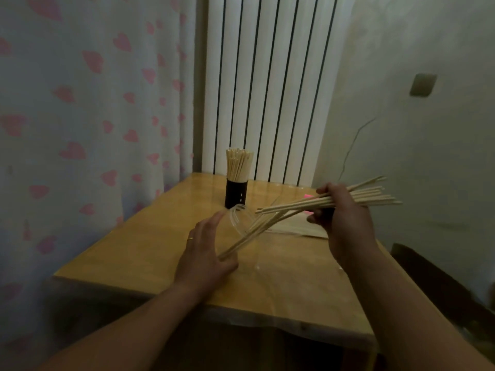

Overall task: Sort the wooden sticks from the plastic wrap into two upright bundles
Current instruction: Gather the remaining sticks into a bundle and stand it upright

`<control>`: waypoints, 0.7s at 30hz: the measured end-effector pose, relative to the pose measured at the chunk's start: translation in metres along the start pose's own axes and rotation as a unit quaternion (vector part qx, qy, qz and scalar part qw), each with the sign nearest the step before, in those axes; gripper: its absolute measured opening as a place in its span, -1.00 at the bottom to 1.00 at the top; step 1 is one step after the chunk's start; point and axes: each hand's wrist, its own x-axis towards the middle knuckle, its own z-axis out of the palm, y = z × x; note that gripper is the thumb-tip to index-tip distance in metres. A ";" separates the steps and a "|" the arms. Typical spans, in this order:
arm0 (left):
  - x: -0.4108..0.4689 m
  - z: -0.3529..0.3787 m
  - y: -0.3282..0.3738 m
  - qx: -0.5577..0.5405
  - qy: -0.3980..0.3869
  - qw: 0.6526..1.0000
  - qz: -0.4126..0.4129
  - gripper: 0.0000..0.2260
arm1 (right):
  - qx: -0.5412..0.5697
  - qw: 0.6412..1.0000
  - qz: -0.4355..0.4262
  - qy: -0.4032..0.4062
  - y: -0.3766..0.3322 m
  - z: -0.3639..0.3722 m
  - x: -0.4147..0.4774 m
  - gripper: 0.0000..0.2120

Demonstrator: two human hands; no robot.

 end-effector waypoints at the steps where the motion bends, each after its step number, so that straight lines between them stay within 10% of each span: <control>1: -0.001 0.000 0.000 0.000 0.003 1.000 0.005 -0.06 | -0.015 1.000 0.002 -0.006 0.004 0.005 0.004 -0.84; 16: -0.006 0.001 0.001 0.021 0.009 0.998 0.063 -0.06 | -0.286 0.952 -0.098 -0.047 0.042 0.041 0.019 -0.95; 21: -0.005 0.001 0.001 0.007 0.012 0.998 0.054 -0.07 | -0.233 0.970 -0.037 -0.056 0.057 0.046 0.021 -0.47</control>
